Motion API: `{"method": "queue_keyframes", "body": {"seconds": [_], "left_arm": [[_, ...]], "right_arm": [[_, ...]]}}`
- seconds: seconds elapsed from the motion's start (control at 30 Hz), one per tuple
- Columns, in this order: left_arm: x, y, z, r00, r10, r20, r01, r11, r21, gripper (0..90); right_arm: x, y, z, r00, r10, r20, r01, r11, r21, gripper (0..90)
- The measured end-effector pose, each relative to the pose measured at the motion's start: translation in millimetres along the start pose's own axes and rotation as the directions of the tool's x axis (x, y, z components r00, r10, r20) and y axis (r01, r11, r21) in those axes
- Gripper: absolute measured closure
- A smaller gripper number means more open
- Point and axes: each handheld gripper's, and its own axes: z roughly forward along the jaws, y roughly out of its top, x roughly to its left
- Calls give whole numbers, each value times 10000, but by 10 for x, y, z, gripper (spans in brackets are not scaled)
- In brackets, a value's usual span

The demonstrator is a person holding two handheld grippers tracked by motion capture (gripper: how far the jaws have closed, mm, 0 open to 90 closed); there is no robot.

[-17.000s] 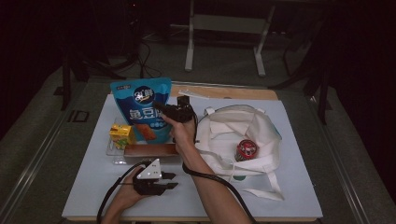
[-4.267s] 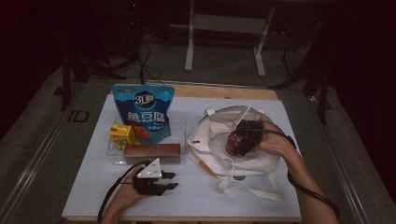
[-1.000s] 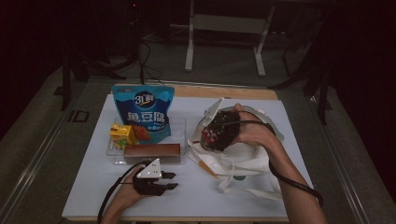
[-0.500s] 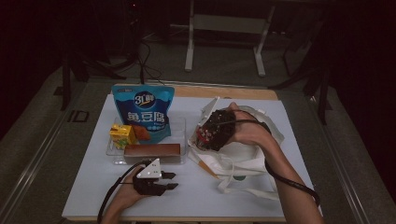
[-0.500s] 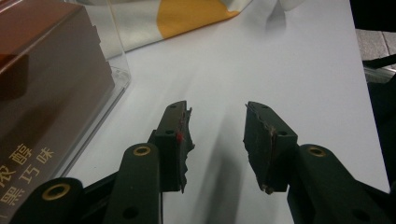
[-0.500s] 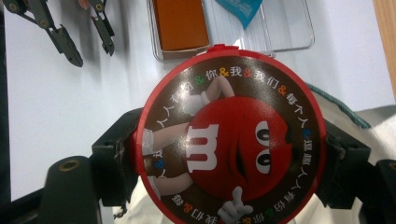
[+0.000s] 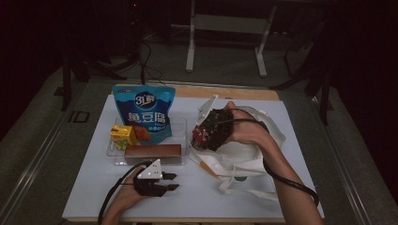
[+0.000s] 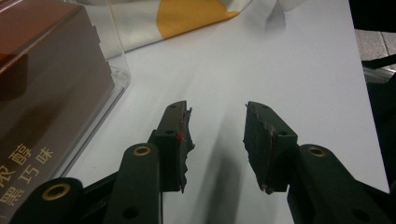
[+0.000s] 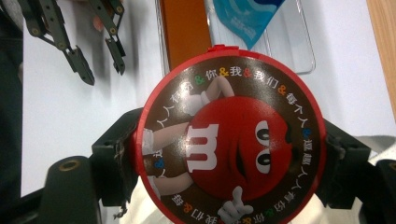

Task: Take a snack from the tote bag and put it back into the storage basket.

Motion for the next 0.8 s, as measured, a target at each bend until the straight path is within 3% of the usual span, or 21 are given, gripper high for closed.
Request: {"method": "queue_keyframes", "body": {"seconds": [0.8], "left_arm": [[-1, -1, 0, 10000, -2, 11, 2, 10000, -19, 598]], "right_arm": [[-9, 226, 4, 9998, -209, -54, 206, 9984, -518, 232]]}}
